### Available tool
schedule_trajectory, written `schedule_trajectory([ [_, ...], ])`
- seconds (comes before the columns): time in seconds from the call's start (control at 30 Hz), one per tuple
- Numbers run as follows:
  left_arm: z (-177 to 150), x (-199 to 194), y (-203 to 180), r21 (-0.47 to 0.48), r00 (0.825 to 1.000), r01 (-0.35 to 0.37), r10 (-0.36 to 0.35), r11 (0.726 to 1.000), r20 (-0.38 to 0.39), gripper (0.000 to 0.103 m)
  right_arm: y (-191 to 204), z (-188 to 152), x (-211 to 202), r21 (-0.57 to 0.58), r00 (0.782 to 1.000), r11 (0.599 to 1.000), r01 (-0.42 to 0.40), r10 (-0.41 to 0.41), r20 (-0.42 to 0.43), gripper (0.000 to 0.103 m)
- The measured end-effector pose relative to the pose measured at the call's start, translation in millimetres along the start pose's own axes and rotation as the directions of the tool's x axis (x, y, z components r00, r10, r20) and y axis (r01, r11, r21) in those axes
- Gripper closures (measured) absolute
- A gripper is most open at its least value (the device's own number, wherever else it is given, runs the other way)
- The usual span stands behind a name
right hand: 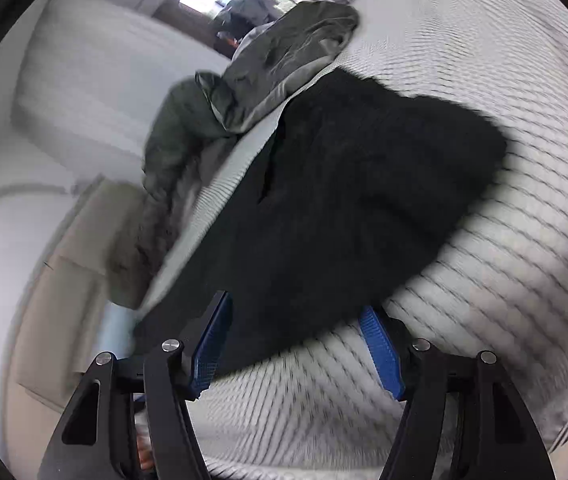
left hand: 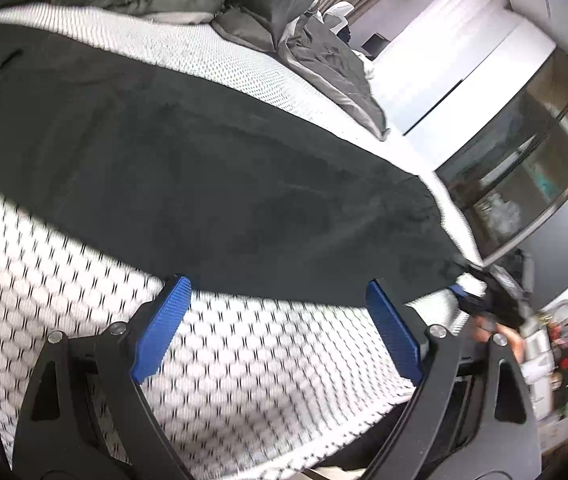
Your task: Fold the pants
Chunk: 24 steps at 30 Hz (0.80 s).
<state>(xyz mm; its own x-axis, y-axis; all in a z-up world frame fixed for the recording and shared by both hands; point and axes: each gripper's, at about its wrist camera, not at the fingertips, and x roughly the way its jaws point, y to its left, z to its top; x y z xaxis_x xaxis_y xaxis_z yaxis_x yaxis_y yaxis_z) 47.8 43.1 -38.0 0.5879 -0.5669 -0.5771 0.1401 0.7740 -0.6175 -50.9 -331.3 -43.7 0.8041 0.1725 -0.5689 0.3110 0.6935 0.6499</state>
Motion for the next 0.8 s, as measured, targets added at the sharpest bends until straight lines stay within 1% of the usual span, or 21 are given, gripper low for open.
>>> schedule_trajectory([
  [0.03,-2,-5,5,-0.011,0.999,0.030,-0.030,0.999,-0.011,0.015,2,5,11,0.000,0.999,1.000,0.025,-0.025,0.022,0.037],
  [0.07,-4,-8,7,-0.017,0.999,0.049,-0.049,0.999,-0.010,0.015,0,8,18,0.027,0.998,0.999,0.030,-0.031,0.049,0.039],
  [0.1,-5,-11,9,-0.032,0.998,0.065,-0.065,0.997,-0.004,0.015,-2,12,24,0.057,0.996,0.998,0.020,-0.025,0.084,0.045],
  [0.17,-3,-15,17,-0.077,0.996,0.093,-0.093,0.993,0.005,0.015,-17,15,21,0.139,0.987,0.990,-0.006,-0.016,0.160,0.078],
  [0.23,4,-11,29,-0.153,0.996,0.089,-0.088,0.984,0.011,0.015,-25,25,25,0.190,0.982,0.982,-0.021,-0.015,0.187,0.091],
  [0.3,8,-5,33,-0.186,0.998,0.062,-0.061,0.981,0.016,0.016,-29,25,24,0.196,0.977,0.980,-0.020,-0.023,0.212,0.093],
  [0.37,15,0,35,-0.193,0.999,0.026,-0.021,0.981,0.027,0.016,-29,25,21,0.200,0.973,0.979,-0.024,-0.023,0.228,0.093],
  [0.43,25,10,37,-0.203,0.999,-0.021,0.030,0.979,0.040,0.018,-30,21,18,0.187,0.973,0.982,-0.017,-0.026,0.228,0.093],
  [0.47,30,15,38,-0.209,0.998,-0.035,0.046,0.977,0.046,0.020,-29,27,25,0.182,0.975,0.983,-0.013,-0.028,0.222,0.093],
  [0.53,37,22,42,-0.236,0.993,-0.077,0.095,0.969,0.069,0.037,-30,26,27,0.175,0.976,0.985,-0.014,-0.024,0.215,0.092],
  [0.57,38,24,44,-0.243,0.991,-0.088,0.110,0.966,0.079,0.043,-29,23,28,0.173,0.978,0.985,-0.022,-0.015,0.206,0.090],
  [0.6,39,27,46,-0.251,0.989,-0.096,0.120,0.963,0.082,0.063,-27,20,29,0.171,0.981,0.985,-0.040,0.005,0.195,0.089],
  [0.63,38,29,51,-0.266,0.987,-0.110,0.136,0.958,0.080,0.082,-22,17,30,0.156,0.982,0.986,-0.056,0.026,0.186,0.083],
  [0.67,38,31,53,-0.279,0.986,-0.116,0.144,0.953,0.080,0.088,-16,15,30,0.130,0.983,0.989,-0.063,0.039,0.179,0.075],
  [0.7,37,31,59,-0.298,0.987,-0.103,0.134,0.949,0.085,0.094,-11,15,31,0.103,0.983,0.993,-0.060,0.041,0.179,0.074],
  [0.73,38,29,68,-0.321,0.990,-0.069,0.104,0.944,0.092,0.097,-7,16,31,0.077,0.981,0.996,-0.040,0.025,0.191,0.075],
  [0.8,36,22,81,-0.350,0.992,-0.025,0.065,0.936,0.103,0.097,-12,19,31,0.094,0.980,0.996,-0.009,-0.010,0.198,0.090],
])
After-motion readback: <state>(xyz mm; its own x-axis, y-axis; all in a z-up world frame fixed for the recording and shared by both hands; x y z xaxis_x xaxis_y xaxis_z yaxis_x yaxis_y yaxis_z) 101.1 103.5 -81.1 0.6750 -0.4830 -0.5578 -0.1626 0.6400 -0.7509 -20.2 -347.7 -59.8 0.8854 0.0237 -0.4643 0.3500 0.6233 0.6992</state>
